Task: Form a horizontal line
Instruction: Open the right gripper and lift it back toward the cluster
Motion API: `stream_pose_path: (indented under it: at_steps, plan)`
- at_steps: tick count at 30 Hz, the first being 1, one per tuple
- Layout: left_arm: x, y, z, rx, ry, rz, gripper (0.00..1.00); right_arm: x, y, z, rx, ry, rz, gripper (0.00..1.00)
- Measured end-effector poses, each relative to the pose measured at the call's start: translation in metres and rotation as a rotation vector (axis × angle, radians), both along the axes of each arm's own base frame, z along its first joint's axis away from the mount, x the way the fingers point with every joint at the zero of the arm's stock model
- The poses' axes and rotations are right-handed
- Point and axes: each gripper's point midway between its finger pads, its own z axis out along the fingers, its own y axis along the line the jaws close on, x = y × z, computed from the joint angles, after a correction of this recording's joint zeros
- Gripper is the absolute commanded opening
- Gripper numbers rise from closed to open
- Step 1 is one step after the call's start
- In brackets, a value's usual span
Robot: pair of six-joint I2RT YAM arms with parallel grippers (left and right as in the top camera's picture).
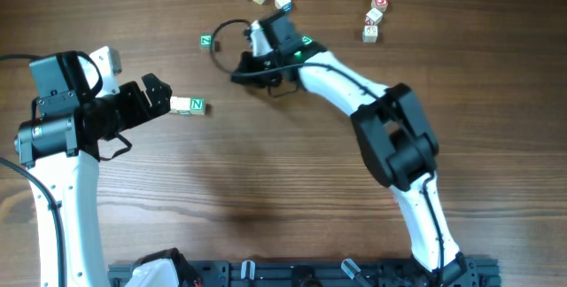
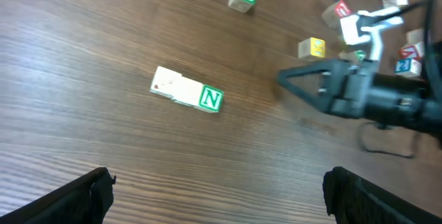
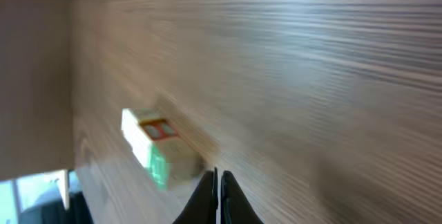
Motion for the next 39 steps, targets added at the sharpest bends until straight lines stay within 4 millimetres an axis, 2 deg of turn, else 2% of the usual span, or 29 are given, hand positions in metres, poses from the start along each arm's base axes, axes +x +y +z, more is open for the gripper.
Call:
stream_pose_path:
  at_steps: [4,8,10,12,14,16,19,21,25,26,28,30,31,32,34,36,39]
  plan:
    - [0.000,0.004,-0.001,0.018,0.005,0.012,1.00,0.021,-0.063,0.002,-0.087,0.067,-0.110,0.05]
    - [-0.001,0.005,-0.001,0.024,0.007,0.016,1.00,0.023,-0.120,0.008,-0.164,0.134,-0.170,0.05]
    - [0.000,0.006,-0.001,0.028,0.005,0.017,1.00,0.021,-0.129,0.016,-0.175,0.135,-0.171,0.04]
    - [0.007,0.008,0.003,0.037,-0.029,0.018,1.00,0.013,-0.136,0.032,-0.195,0.135,-0.166,0.05]
    - [0.014,0.010,0.008,0.048,-0.068,0.019,1.00,0.001,-0.147,0.058,-0.241,0.118,-0.177,0.04]
    - [0.015,0.010,0.009,0.048,-0.070,0.019,1.00,-0.007,-0.158,0.071,-0.290,0.115,-0.194,0.05]
    - [0.020,0.011,0.012,0.055,-0.096,0.019,1.00,-0.019,-0.182,0.077,-0.405,0.123,-0.235,0.05]
    - [0.022,0.012,0.014,0.058,-0.108,0.019,1.00,-0.024,-0.195,0.074,-0.466,0.138,-0.256,0.04]
    - [0.026,0.013,0.018,0.062,-0.130,0.018,1.00,-0.015,-0.221,0.069,-0.540,0.127,-0.321,0.05]
    - [0.028,0.013,0.019,0.063,-0.139,0.017,0.91,-0.009,-0.228,0.068,-0.547,0.116,-0.351,0.04]
    - [0.033,0.014,0.024,0.073,-0.167,0.014,0.63,0.008,-0.235,0.066,-0.534,0.077,-0.417,0.04]
    - [0.042,0.017,0.033,0.093,-0.223,0.011,0.25,0.028,-0.236,0.063,-0.496,0.026,-0.490,0.04]
    - [0.047,0.019,0.038,0.111,-0.255,0.008,0.12,0.035,-0.234,0.059,-0.473,0.005,-0.517,0.04]
    - [0.052,0.022,0.043,0.127,-0.279,0.014,0.05,0.041,-0.231,0.054,-0.448,-0.013,-0.546,0.04]
    - [0.059,0.029,0.051,0.163,-0.321,0.027,0.04,0.046,-0.230,0.040,-0.416,-0.020,-0.588,0.04]
    - [0.063,0.032,0.055,0.182,-0.343,0.033,0.04,0.040,-0.231,0.029,-0.416,0.012,-0.609,0.04]
    - [0.077,0.027,0.046,0.190,-0.338,0.014,0.04,0.045,-0.229,0.030,-0.389,0.005,-0.638,0.04]
